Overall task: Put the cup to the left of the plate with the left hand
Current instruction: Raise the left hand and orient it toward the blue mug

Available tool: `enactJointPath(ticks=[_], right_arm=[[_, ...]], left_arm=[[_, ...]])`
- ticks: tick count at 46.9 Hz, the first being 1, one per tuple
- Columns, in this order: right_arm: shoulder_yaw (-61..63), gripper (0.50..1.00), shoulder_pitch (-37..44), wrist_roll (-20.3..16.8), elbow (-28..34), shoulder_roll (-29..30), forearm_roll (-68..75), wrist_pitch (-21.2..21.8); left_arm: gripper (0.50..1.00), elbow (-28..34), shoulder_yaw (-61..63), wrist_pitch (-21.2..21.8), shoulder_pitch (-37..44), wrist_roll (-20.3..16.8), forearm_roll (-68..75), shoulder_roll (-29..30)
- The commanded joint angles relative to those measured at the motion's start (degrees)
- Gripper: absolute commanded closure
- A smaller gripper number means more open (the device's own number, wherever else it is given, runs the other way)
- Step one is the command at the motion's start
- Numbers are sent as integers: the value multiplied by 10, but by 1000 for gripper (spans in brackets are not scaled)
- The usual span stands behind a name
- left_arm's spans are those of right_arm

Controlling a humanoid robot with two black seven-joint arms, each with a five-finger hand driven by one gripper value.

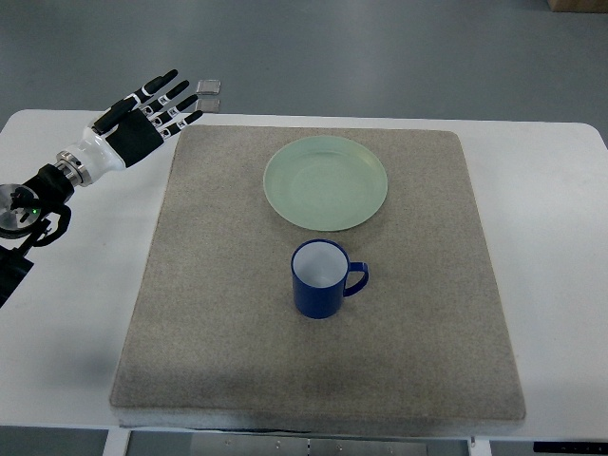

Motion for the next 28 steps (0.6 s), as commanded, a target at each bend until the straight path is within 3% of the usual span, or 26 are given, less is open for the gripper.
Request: enactJointPath(ticks=[1, 28], right_arm=[[0, 568, 0, 1, 0, 0, 0, 0], [0, 568, 0, 0, 0, 0, 0, 0]], left_arm=[[501, 1, 0, 0, 2, 0, 1, 0], [501, 61, -2, -7, -27, -12, 9, 4]])
